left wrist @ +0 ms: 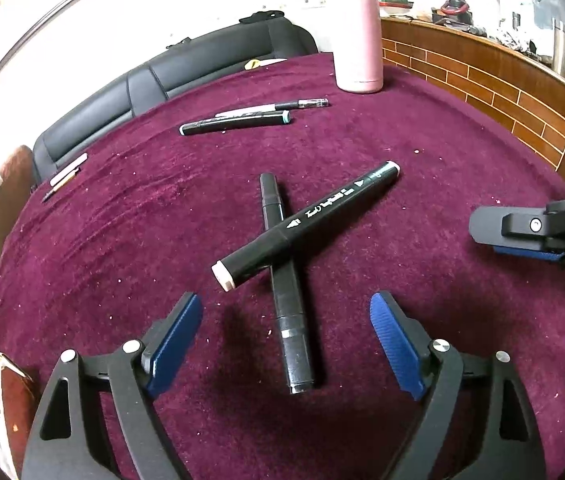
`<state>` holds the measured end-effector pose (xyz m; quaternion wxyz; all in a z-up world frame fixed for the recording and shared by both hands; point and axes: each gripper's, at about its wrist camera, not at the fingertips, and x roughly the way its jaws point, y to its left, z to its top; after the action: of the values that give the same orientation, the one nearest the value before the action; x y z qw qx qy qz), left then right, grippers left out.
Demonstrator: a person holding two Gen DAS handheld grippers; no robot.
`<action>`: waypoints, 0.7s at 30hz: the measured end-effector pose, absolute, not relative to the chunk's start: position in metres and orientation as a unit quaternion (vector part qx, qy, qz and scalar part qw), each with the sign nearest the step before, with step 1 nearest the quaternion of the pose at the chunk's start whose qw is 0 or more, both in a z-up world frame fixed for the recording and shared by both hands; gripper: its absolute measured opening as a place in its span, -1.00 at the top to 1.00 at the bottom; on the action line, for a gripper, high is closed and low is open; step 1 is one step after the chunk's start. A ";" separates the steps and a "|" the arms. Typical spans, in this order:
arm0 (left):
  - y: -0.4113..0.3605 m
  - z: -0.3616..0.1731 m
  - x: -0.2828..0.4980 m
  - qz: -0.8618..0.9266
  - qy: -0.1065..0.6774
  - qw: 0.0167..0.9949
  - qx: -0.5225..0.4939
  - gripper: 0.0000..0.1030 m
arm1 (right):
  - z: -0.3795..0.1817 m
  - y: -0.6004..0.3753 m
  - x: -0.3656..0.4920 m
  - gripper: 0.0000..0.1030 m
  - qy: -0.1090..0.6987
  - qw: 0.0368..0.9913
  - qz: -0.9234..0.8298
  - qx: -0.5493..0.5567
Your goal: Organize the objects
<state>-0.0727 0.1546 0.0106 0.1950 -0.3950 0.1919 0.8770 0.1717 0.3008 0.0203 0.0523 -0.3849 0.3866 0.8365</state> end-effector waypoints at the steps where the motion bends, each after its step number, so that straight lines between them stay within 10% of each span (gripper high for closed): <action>1: 0.155 0.010 -0.073 0.877 0.190 0.195 -0.396 -0.61 | 0.020 0.300 0.172 0.21 0.386 0.052 0.837 -0.385; 21: 0.152 0.008 -0.077 0.876 0.175 0.198 -0.405 -0.67 | 0.021 0.298 0.173 0.08 0.382 0.050 0.840 -0.383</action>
<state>-0.0770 0.1518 0.0081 0.1978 -0.4047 0.1747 0.8755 0.1726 0.2977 0.0207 0.0496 -0.3826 0.3817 0.8399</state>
